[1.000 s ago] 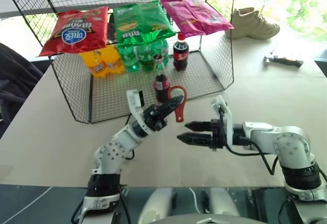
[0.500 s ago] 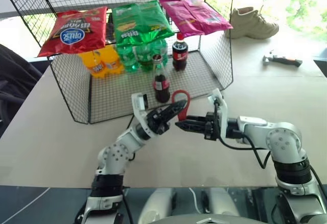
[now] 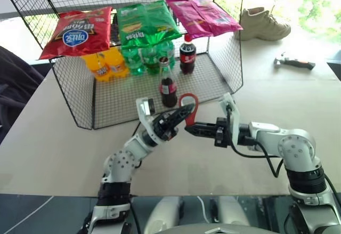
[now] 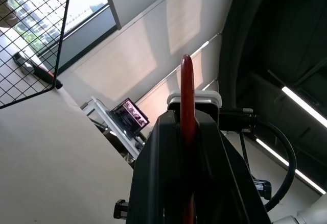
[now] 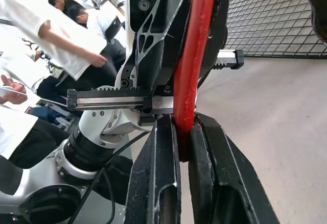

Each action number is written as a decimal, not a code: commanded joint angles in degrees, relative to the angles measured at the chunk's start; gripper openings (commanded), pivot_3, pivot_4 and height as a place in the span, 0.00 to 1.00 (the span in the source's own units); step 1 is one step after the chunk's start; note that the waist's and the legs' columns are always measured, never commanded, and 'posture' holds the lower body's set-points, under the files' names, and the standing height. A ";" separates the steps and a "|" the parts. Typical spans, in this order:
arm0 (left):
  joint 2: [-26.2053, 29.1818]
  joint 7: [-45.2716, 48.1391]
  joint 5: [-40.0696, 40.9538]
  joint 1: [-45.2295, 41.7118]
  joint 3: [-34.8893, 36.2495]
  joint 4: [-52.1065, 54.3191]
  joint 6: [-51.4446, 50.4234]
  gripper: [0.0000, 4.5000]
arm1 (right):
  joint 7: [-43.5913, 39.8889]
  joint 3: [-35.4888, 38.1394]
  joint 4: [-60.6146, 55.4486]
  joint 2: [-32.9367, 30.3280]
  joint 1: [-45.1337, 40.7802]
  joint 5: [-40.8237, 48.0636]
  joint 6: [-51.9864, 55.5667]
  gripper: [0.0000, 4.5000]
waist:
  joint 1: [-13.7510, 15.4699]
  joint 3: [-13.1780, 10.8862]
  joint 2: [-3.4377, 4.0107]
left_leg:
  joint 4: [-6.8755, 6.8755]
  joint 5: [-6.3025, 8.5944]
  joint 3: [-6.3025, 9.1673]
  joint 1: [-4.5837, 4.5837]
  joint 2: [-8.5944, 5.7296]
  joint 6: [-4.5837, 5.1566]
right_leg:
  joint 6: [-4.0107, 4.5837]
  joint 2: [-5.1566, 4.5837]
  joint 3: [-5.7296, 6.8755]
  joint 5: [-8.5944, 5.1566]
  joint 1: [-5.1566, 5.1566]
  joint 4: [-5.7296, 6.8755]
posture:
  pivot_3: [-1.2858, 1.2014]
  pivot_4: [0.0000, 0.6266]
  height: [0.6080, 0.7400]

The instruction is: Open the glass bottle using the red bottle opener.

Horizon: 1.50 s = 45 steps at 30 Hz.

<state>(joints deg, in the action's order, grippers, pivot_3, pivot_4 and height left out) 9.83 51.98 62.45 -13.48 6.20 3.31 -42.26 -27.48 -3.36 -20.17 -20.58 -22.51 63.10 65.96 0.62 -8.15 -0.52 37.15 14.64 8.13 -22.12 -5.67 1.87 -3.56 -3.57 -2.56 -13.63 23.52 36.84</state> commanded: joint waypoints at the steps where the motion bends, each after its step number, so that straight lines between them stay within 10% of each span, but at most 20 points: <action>1: 0.16 -1.00 -0.56 -0.35 0.72 0.72 0.37 0.32 | -0.37 0.45 -2.64 0.24 0.68 1.65 0.01 0.00 | -0.02 0.00 0.00 | 0.00 0.00 0.00 0.00 0.00 0.00 | 0.00 0.00 0.00 0.00 0.00 0.00 | 0.52 0.24 0.94; 8: 2.50 -2.02 -0.74 2.37 0.73 4.55 -1.19 0.99 | 1.67 4.87 -2.46 -0.70 4.15 -0.94 -4.08 0.00 | -0.05 0.00 0.00 | -0.02 0.00 0.00 -0.01 0.00 0.00 | 0.00 0.00 -0.01 0.00 0.01 0.00 | 0.52 0.24 0.94; 23: 5.82 -15.77 -40.31 11.53 0.33 9.52 38.13 0.99 | 7.56 16.21 3.17 -1.08 8.07 -16.16 -21.89 0.00 | 0.24 -0.03 0.06 | -0.12 0.00 -0.10 -0.03 0.00 -0.01 | 0.01 -0.03 -0.09 0.00 0.05 -0.04 | 0.52 0.24 0.94; 45: 4.60 -11.56 -44.83 -16.76 -0.18 -26.19 51.13 0.99 | 7.00 12.84 -0.49 0.17 8.38 -20.75 -23.62 0.00 | 0.09 -0.03 0.04 | -0.04 -0.01 0.01 -0.10 -0.04 -0.01 | -0.02 -0.01 0.04 0.01 0.05 0.01 | 0.52 0.24 0.94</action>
<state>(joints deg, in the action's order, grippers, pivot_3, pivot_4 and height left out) 14.60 39.84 18.04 -28.51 6.00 -21.03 6.78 -20.61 9.35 -17.75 -20.28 -13.96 42.67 43.48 0.71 -8.18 -0.48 37.11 14.63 8.13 -22.23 -5.72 1.86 -3.58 -3.58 -2.53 -13.61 23.58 36.84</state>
